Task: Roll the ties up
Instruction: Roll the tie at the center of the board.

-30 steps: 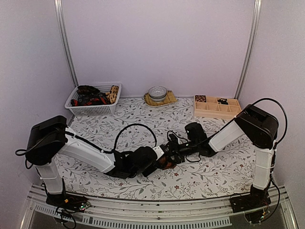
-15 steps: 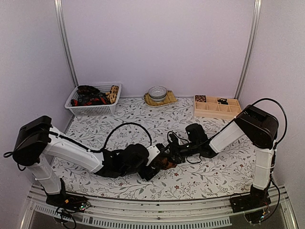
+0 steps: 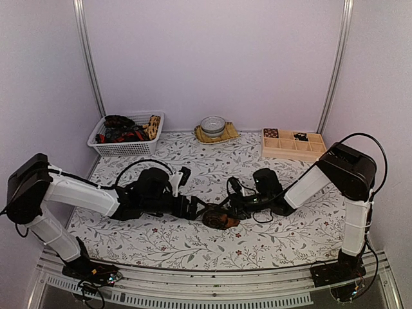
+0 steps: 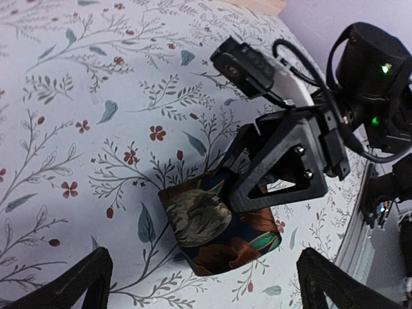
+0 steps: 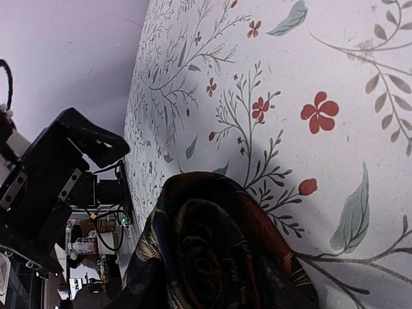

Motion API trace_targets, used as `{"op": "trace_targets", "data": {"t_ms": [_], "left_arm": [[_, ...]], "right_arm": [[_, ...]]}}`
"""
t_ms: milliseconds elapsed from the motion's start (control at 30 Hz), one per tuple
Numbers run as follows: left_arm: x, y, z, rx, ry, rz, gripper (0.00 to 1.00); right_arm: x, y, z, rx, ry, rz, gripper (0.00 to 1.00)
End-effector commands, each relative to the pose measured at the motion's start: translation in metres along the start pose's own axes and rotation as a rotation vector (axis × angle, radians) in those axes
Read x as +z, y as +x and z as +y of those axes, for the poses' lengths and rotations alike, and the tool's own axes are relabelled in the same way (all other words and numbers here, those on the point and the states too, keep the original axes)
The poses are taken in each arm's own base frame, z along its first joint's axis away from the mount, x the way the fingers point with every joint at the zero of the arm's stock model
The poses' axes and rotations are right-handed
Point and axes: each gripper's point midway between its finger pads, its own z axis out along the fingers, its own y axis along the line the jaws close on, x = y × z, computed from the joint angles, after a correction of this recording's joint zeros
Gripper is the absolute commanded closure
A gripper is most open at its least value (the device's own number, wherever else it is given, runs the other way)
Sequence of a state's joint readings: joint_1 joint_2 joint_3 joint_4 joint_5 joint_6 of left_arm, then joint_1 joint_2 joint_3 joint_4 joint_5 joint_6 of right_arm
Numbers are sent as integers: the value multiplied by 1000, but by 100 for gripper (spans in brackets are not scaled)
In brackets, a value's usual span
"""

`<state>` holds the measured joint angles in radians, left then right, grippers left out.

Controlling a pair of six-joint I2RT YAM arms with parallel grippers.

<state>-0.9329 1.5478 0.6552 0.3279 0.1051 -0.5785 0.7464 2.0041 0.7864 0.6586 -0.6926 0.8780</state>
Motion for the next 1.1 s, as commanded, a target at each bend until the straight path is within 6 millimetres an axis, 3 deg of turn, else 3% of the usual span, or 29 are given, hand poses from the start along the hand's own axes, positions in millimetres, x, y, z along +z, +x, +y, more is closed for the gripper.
{"op": "trace_targets", "data": {"t_ms": [0,400,700,867,1067], "left_arm": [[9,19,-9,-313,204,107,0],[37,53,-18,-546,347,238,0],[57,91,-6,-645,329,335,0],[69,101,-4,-673,326,389,0],[79,112,1,-668,265,455,12]], "right_arm": [[-3,21,-29,6,106,29,52],[-9,17,-21,-64,144,9,51],[-18,18,-18,-106,181,-20,52],[-21,18,-15,-130,197,-33,52],[-25,20,-14,-144,210,-46,51]]}}
